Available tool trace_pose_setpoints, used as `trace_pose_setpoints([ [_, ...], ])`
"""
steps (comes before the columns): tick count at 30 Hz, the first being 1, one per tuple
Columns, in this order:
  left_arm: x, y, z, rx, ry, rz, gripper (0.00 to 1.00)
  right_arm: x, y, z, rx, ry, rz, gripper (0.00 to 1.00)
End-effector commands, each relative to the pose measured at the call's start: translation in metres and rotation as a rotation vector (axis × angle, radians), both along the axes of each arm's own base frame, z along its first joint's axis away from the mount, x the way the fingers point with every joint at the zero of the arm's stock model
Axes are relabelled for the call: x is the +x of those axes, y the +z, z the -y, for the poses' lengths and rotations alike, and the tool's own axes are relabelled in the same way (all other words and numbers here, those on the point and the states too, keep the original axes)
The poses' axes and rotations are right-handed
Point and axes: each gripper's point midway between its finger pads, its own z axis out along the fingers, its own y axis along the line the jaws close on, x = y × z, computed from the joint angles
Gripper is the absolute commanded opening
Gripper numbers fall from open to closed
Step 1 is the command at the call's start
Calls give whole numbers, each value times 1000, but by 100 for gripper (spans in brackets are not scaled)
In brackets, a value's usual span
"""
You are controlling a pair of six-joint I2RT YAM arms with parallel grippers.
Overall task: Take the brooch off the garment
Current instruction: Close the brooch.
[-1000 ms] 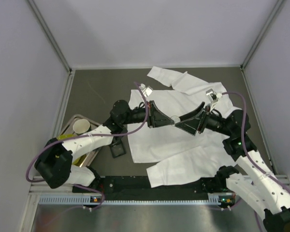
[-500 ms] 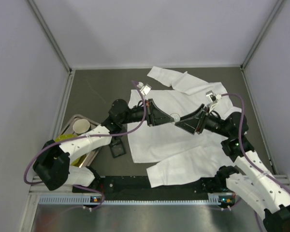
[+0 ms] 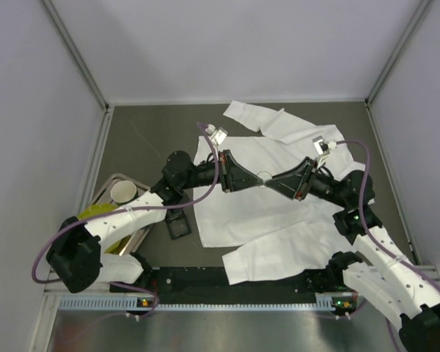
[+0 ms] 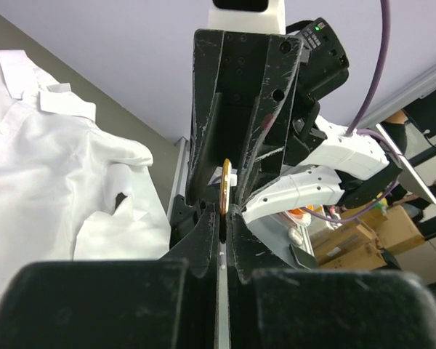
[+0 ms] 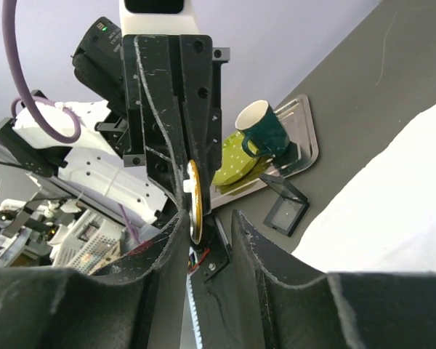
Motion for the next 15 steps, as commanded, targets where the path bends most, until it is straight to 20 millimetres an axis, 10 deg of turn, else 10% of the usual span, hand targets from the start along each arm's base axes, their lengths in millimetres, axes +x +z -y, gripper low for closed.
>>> trace_pose_setpoints([
  [1,-8,35,-4,-41,32,138,0,3,14,4,55,-34,55,28],
  [15,10,37,-2,43,143,82,0,-4,12,4,65,-12,63,49],
])
